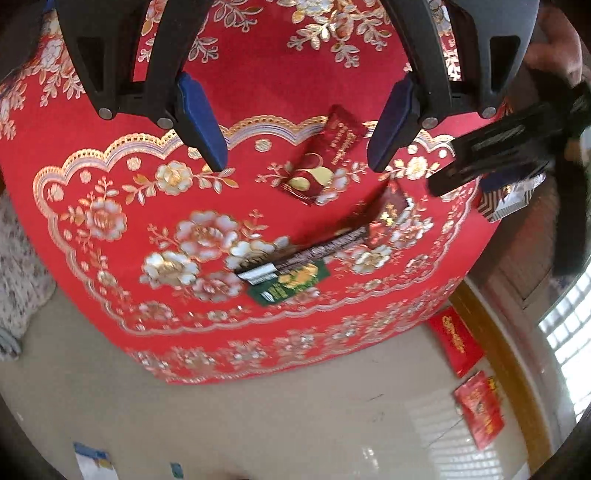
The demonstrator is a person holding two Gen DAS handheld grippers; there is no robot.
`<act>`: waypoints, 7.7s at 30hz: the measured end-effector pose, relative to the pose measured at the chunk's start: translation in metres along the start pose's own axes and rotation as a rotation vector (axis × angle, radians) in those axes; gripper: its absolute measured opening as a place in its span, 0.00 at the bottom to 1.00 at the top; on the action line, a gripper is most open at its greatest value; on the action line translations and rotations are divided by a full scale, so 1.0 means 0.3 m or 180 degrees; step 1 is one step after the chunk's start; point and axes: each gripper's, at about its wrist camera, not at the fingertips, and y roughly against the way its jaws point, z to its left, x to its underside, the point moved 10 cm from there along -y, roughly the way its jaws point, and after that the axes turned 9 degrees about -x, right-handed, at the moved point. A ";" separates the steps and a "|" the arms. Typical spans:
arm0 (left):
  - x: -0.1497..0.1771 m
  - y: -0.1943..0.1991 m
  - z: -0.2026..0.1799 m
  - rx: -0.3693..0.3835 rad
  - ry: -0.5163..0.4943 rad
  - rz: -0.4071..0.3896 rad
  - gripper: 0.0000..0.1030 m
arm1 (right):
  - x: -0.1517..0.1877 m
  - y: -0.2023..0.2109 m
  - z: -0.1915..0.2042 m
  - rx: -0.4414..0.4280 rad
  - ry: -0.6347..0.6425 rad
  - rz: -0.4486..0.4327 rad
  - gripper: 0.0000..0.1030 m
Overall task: Organize snacks
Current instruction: 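Move both open tools back toward the remaining snacks on the tablecloth, then grasp the red rose-print packet with left tool while right tool grasps red-gold candy packet, then carry the red rose packet and red-gold candy packet into the white tray with both tools, then open both tools to drop the two red packets into the tray, then move both open tools back toward the green packet and chocolate bar, then grasp the green beef cracker packet with left tool while right tool grasps dark chocolate bar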
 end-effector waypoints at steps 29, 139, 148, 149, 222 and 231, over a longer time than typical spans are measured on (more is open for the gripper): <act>-0.041 -0.133 -0.080 0.0271 -0.0177 0.0058 0.40 | 0.037 -0.178 0.011 0.0570 0.0567 0.0240 0.30; 0.481 0.159 1.108 -0.0949 0.1188 -0.0251 0.37 | 0.347 -0.365 1.242 -0.1205 0.1799 0.0616 0.30; 0.474 0.182 1.130 -0.0986 0.1255 -0.0287 0.37 | 0.321 -0.344 1.235 -0.1468 0.1511 0.0659 0.39; 0.470 0.184 1.126 -0.0974 0.1254 -0.0292 0.37 | 0.321 -0.338 1.230 -0.1459 0.1515 0.0653 0.39; -0.310 -0.247 -0.540 0.0811 -0.1284 -0.0089 0.80 | -0.132 -0.106 -0.162 0.0005 0.0103 0.0296 0.59; -0.316 -0.249 -0.497 0.0785 -0.1124 -0.0075 0.48 | -0.148 -0.144 -0.143 0.0013 0.0086 0.0318 0.59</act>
